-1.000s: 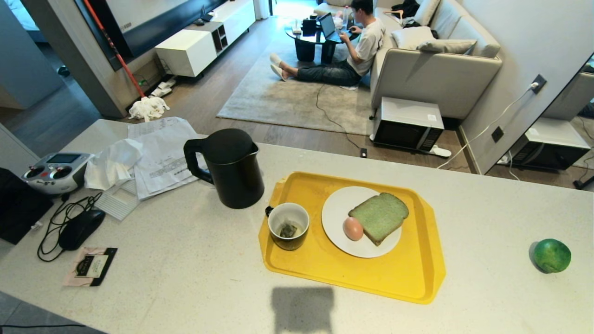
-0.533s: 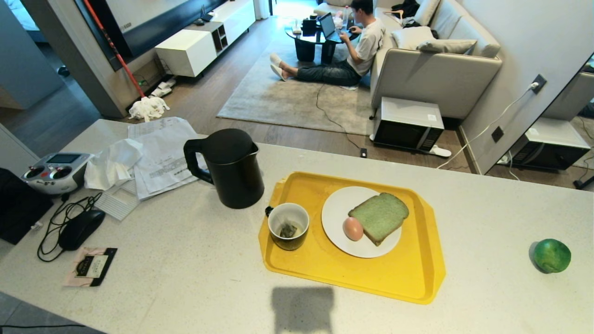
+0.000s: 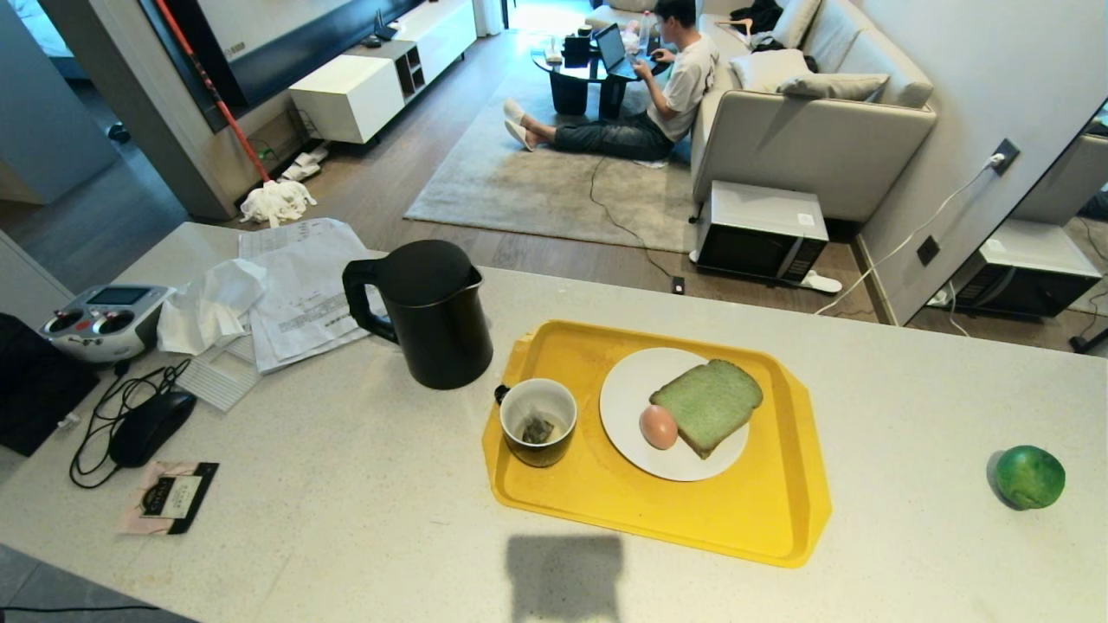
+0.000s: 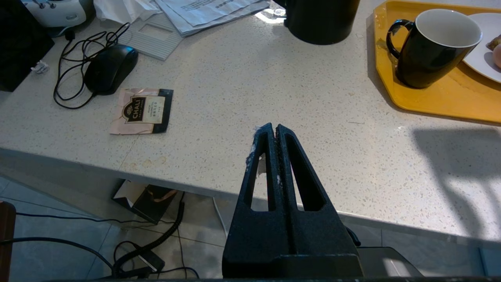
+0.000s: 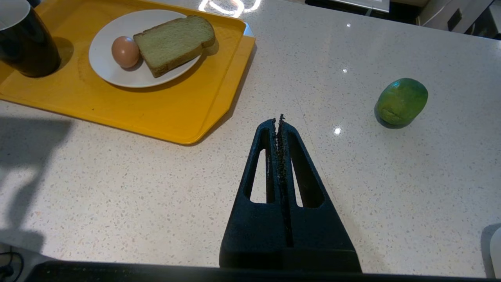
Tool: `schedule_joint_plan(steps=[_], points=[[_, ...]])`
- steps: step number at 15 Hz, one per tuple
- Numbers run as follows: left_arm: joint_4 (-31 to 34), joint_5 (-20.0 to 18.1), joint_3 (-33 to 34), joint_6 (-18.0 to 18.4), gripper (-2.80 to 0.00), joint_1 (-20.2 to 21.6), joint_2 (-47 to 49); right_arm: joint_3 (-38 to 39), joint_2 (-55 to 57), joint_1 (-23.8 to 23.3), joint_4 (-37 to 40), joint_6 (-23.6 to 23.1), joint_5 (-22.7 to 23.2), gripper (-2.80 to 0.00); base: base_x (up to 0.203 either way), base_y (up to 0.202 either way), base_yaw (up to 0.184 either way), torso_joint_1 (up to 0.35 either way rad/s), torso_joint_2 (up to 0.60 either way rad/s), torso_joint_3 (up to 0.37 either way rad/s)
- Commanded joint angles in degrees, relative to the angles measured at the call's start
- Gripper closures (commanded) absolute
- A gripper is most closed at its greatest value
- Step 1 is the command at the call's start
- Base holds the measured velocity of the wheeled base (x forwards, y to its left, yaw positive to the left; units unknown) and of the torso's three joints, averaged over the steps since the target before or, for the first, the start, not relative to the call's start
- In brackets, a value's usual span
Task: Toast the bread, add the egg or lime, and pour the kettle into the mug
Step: Pick up the kettle
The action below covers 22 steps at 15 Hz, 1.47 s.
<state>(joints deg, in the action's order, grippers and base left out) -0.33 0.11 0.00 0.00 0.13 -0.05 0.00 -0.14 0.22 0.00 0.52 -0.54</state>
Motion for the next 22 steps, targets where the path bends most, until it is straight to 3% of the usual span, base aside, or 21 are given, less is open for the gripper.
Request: schedule_joint_plan(steps=[1, 22], points=[[0.0, 0.1, 0.1, 0.0, 0.0, 0.0, 0.0, 0.1, 0.1, 0.0, 0.0, 0.0, 0.0, 0.0, 0.0, 0.0, 0.0, 0.0, 0.0, 0.0], [0.0, 0.0, 0.1, 0.0, 0.0, 0.0, 0.0, 0.1, 0.1, 0.0, 0.0, 0.0, 0.0, 0.0, 0.0, 0.0, 0.0, 0.0, 0.0, 0.0]])
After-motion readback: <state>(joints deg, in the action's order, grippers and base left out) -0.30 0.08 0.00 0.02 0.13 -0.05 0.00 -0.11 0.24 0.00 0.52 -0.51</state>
